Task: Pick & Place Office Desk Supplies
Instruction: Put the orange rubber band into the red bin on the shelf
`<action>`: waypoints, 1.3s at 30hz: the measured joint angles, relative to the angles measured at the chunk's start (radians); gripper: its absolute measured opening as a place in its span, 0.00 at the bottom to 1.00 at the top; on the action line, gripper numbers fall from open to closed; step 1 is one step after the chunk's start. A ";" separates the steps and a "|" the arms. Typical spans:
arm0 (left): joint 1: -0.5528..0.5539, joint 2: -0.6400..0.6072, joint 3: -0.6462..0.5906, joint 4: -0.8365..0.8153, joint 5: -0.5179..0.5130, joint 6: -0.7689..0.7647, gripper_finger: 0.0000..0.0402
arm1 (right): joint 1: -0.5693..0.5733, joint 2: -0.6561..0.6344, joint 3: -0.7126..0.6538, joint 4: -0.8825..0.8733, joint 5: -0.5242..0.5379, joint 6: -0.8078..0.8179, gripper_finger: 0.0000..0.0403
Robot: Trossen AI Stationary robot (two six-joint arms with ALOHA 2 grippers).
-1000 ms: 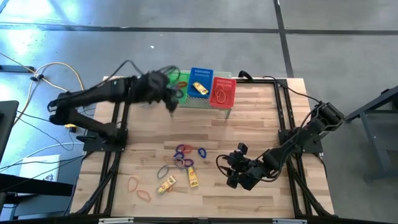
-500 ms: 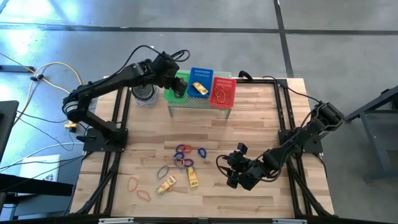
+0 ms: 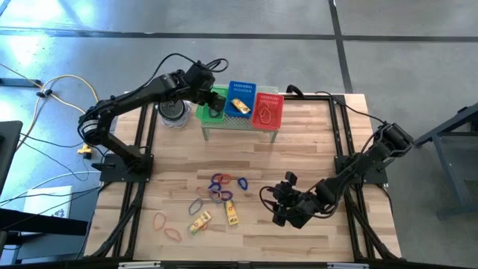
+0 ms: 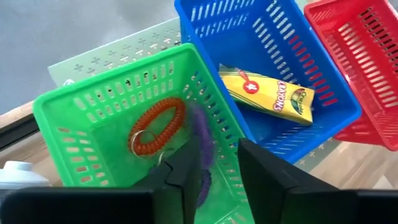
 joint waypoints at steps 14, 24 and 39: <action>-0.025 -0.041 0.101 -0.107 0.026 0.057 0.31 | 0.000 0.000 0.000 0.001 0.001 -0.017 0.43; -0.161 -0.134 0.132 -0.545 0.033 0.041 0.31 | 0.001 0.000 0.000 0.012 -0.002 -0.016 0.43; -0.720 -0.141 -0.034 -0.676 0.032 0.076 0.31 | 0.001 0.000 0.000 0.018 -0.002 -0.016 0.43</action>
